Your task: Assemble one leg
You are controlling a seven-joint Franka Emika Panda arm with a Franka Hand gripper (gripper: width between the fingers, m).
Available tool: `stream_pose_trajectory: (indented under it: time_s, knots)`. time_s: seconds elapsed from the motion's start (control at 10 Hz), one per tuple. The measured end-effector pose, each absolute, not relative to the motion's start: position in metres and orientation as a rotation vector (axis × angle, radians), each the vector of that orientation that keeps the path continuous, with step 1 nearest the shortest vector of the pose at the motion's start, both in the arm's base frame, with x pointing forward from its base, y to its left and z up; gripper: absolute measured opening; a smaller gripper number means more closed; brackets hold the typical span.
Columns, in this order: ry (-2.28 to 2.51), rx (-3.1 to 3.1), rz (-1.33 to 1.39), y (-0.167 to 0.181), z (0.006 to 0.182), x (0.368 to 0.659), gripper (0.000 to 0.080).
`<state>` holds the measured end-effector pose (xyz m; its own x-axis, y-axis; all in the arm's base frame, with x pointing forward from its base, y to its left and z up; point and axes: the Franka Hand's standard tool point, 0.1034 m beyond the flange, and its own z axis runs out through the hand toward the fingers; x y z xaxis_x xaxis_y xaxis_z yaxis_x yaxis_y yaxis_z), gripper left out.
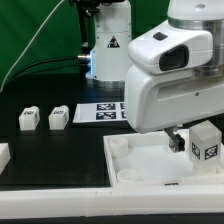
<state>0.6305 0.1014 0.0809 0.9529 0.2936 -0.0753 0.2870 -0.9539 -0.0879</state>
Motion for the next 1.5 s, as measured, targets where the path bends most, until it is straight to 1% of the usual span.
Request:
stream_pose_trajectory:
  time_s: [0.5, 0.6, 0.7, 0.8, 0.9, 1.0, 1.4, 1.5]
  knots:
    - [-0.458, -3.028, 0.128, 0.1052, 0.0831, 0.6317, 0.0649]
    - [-0.459, -3.028, 0.129, 0.1055, 0.0829, 0.6316, 0.063]
    - [-0.459, -3.028, 0.131, 0.1053, 0.082, 0.6313, 0.0502]
    - [-0.459, -3.028, 0.132, 0.1049, 0.0813, 0.631, 0.0502]
    - [-0.458, -3.028, 0.132, 0.1046, 0.0813, 0.6311, 0.0318]
    - [-0.457, -3.028, 0.132, 0.1038, 0.0812, 0.6312, 0.0292]
    - [-0.37, -3.041, 0.136, 0.1039, 0.0809, 0.631, 0.0292]
    - [-0.187, -3.061, 0.144, 0.105, 0.0809, 0.6308, 0.0292]
